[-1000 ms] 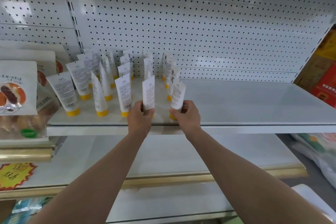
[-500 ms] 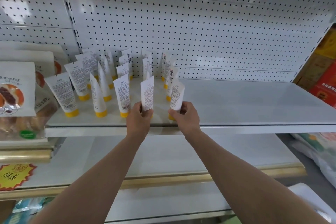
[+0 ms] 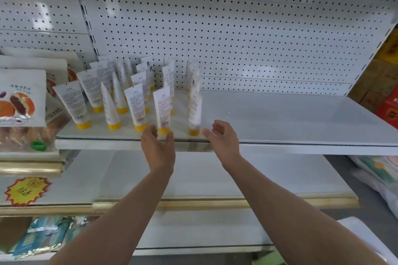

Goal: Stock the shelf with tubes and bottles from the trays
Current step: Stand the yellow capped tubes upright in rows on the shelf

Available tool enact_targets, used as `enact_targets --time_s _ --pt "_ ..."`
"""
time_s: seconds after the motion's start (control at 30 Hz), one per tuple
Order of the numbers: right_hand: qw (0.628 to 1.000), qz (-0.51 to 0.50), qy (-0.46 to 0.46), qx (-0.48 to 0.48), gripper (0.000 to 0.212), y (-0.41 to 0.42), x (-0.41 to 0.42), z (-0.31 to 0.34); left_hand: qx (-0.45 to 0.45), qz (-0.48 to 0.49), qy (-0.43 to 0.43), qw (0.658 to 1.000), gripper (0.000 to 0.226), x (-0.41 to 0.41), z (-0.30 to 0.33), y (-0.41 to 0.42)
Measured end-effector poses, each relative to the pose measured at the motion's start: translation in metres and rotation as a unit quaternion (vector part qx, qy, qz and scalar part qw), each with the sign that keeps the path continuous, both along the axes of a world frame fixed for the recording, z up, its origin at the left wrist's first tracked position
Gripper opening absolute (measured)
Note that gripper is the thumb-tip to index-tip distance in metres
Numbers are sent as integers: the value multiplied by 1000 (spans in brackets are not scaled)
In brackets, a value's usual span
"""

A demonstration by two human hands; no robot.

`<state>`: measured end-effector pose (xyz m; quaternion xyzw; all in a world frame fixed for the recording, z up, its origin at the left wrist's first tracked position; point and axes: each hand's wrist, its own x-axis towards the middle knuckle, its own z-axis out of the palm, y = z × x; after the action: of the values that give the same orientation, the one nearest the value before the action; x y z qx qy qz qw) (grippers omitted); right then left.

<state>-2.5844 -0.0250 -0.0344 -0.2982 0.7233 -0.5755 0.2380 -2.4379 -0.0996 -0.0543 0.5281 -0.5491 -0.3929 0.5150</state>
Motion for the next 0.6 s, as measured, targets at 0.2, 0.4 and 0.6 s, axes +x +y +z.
enact_targets --time_s 0.2,0.4,0.6 --pt "997 -60 -57 -12 44 73 -43 3 34 -102 34 994 28 -61 2 73" --pt "985 -116 -121 39 40 164 -117 -11 283 -269 152 908 27 -148 3 149" --pt "967 -180 -169 70 43 263 -179 -26 338 -343 113 869 27 -225 -18 229"
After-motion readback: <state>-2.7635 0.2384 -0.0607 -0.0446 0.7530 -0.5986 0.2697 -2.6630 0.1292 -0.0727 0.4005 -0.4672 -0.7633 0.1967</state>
